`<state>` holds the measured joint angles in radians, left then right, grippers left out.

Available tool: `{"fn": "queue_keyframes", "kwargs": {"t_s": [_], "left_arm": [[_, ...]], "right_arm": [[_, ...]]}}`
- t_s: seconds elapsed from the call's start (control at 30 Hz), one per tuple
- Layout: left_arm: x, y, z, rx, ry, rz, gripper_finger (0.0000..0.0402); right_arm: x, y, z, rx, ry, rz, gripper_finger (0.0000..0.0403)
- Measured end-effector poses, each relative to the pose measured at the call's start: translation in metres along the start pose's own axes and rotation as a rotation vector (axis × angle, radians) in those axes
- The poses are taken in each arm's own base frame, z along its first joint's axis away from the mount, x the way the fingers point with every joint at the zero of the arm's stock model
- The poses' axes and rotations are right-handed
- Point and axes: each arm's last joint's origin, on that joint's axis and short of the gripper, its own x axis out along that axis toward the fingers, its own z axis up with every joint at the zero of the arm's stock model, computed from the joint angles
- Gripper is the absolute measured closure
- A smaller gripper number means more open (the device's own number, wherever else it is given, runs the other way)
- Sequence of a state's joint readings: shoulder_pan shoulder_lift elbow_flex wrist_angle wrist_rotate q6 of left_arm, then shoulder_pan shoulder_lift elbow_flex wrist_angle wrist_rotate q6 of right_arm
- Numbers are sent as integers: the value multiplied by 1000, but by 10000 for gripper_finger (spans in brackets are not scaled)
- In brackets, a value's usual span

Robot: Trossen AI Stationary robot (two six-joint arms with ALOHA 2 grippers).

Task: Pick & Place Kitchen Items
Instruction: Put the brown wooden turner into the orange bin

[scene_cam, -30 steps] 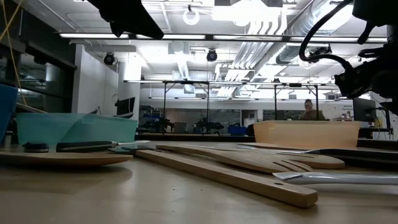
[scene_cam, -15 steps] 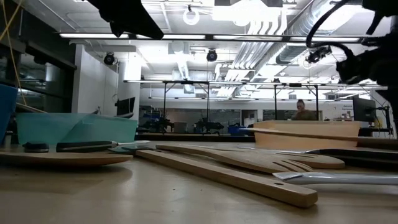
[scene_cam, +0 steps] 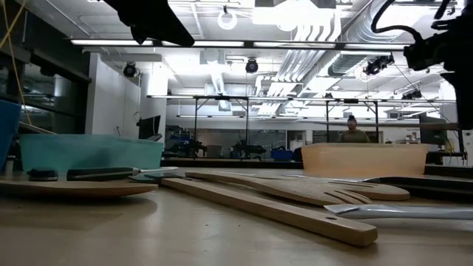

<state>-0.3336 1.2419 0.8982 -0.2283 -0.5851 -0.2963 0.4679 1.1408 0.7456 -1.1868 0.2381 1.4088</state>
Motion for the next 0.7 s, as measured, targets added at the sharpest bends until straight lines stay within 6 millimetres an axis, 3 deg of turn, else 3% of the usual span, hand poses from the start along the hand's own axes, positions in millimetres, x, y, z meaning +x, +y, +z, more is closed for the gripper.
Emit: {"fn": "queue_keyframes", "kwargs": {"t_s": [0.3,0.7], "left_arm": [[0,0,0,1,1,0,401],[0,0,-1,4,6,0,401]], "right_arm": [[-5,-17,25,98,-102,-3,310],[3,-36,51,60,-20,-87,310]]}}
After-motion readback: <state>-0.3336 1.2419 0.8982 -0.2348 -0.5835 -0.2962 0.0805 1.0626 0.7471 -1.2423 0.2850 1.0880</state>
